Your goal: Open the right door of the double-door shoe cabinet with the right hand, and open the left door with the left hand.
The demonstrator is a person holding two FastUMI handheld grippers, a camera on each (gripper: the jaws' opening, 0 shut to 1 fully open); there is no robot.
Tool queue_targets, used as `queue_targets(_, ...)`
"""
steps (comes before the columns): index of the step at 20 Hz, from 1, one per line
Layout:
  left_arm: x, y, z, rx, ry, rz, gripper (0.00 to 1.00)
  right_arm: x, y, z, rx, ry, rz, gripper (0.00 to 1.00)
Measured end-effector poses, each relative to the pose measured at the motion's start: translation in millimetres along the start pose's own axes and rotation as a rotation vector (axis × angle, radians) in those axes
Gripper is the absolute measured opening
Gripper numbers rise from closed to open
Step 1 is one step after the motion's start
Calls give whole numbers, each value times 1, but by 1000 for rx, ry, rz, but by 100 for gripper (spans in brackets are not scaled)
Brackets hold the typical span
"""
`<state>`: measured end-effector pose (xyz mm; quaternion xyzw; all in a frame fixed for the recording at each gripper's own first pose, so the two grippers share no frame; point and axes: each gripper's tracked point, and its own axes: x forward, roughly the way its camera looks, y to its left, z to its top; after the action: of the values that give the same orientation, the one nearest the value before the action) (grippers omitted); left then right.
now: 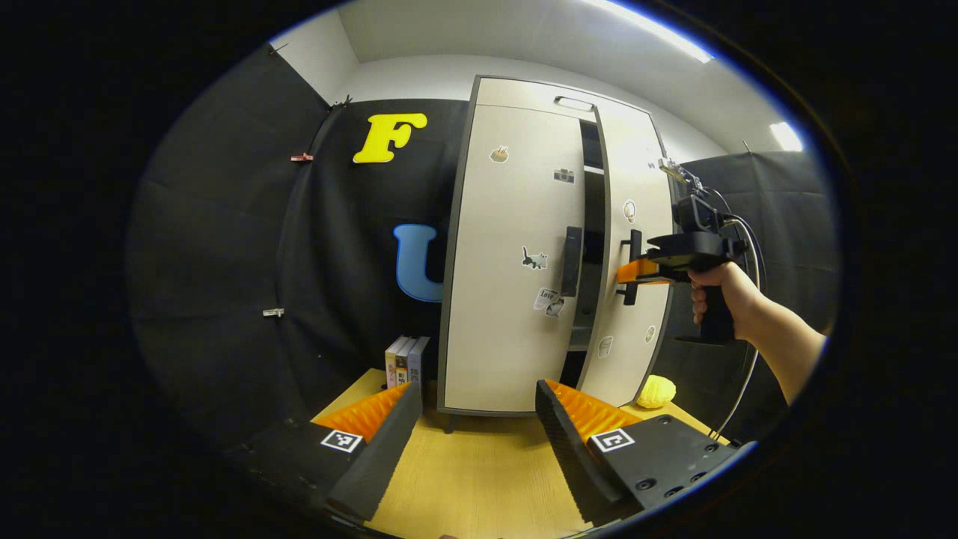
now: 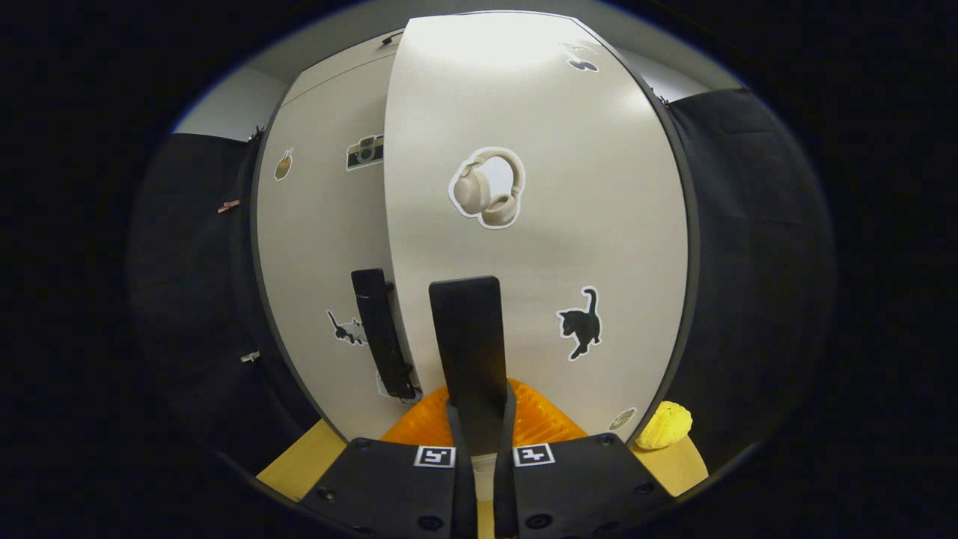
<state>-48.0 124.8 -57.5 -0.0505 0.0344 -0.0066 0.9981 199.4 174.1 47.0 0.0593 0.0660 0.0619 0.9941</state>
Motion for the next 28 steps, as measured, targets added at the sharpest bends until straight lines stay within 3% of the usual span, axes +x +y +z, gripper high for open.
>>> queue_targets(11, 9, -37, 3, 5, 16, -39, 95, -23, -20, 2, -15, -13, 33, 13)
queue_targets(28, 30, -67, 7, -49, 43, 57, 95, -44, -70, 7, -59, -2, -32, 11)
